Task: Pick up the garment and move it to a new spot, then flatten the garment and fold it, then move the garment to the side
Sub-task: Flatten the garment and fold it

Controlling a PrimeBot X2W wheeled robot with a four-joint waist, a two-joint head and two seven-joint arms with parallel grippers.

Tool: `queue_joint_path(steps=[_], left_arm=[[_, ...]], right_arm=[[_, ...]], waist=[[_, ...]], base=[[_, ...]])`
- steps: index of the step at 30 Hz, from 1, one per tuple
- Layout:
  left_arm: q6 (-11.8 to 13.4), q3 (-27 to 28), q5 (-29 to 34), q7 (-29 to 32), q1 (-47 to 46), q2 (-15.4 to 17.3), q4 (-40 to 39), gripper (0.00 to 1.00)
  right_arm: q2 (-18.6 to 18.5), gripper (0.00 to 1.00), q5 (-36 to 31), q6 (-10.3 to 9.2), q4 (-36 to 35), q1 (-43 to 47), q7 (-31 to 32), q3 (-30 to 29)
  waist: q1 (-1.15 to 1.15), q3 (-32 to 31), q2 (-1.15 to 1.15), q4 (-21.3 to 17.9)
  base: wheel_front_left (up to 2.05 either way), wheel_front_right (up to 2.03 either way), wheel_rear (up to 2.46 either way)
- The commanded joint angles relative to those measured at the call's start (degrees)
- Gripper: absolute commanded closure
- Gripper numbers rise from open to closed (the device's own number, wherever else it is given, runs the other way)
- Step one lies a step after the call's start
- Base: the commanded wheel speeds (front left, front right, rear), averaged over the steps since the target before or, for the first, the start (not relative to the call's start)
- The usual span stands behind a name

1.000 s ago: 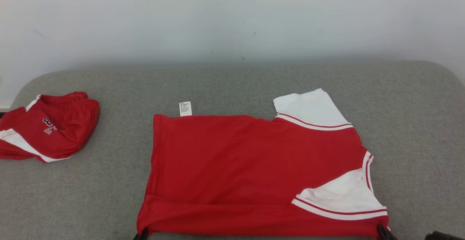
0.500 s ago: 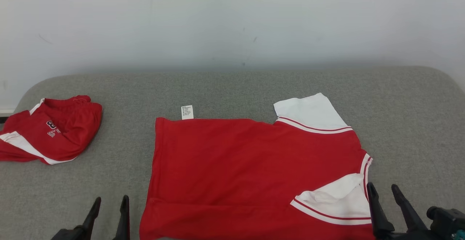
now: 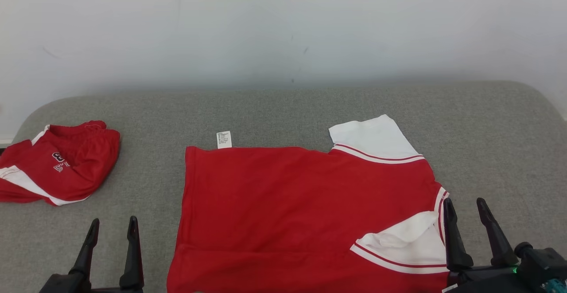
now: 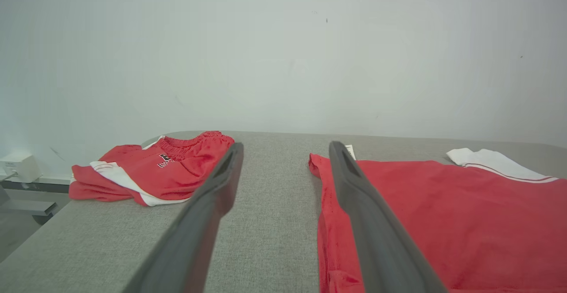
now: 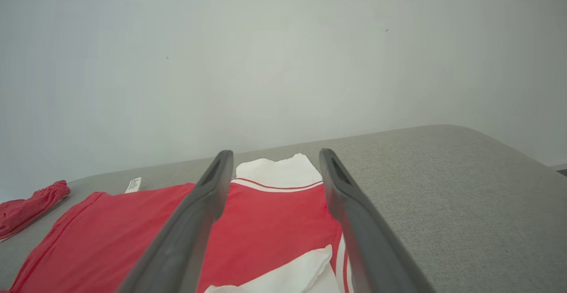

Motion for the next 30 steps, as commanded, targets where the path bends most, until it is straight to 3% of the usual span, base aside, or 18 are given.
queue_joint_path(steps=[1, 24, 30], left_arm=[[-0.33, 0.24, 0.15, -0.19, 0.63, -0.25, -0.25, 0.0], [-2.41, 1.22, 2.95, -0.18, 2.92, -0.77, 1.87, 0.0], [-2.87, -0.31, 2.29, -0.18, -0.38, 2.36, 4.82, 0.0]], right_arm=[[0.21, 0.0, -0.44, -0.12, 0.15, -0.42, -0.46, 0.0], [1.1, 0.0, -1.0, -0.12, 3.3, 0.89, -1.46, -0.1], [0.69, 0.0, -0.06, -0.12, 5.69, -2.27, -1.46, 0.56]], waist=[[0.0, -0.05, 0.0, -0.02], [0.0, -0.42, 0.0, 0.69], [0.0, 0.48, 0.0, 0.16]], base=[[0.0, 0.0, 0.0], [0.0, 0.0, 0.0], [0.0, 0.0, 0.0]])
